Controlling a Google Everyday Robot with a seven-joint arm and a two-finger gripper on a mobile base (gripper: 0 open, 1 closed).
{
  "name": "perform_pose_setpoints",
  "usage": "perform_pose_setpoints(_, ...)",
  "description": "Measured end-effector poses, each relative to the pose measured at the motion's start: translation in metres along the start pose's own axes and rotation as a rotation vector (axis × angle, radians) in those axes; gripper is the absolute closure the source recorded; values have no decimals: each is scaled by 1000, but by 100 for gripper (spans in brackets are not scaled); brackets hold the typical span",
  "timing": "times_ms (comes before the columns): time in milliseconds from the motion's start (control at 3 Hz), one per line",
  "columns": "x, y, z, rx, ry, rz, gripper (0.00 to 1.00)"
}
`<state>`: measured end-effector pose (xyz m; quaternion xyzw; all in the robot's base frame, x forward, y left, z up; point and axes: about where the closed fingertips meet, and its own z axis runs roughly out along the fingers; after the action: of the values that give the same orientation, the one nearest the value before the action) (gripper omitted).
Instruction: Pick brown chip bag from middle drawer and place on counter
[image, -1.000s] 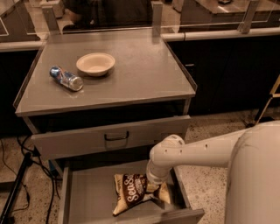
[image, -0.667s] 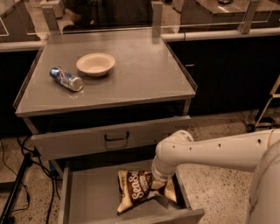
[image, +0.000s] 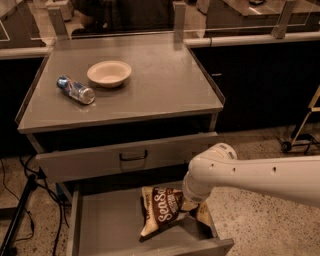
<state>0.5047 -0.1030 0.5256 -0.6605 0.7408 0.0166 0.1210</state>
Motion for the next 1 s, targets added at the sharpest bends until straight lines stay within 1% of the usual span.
perform_pose_setpoints(333,21,-2,-26,14,23,33,100)
perform_pose_setpoints(667,44,-1,-60,57,40,77,100)
perform_pose_setpoints(1000,67,3,-98,115,51,122,100)
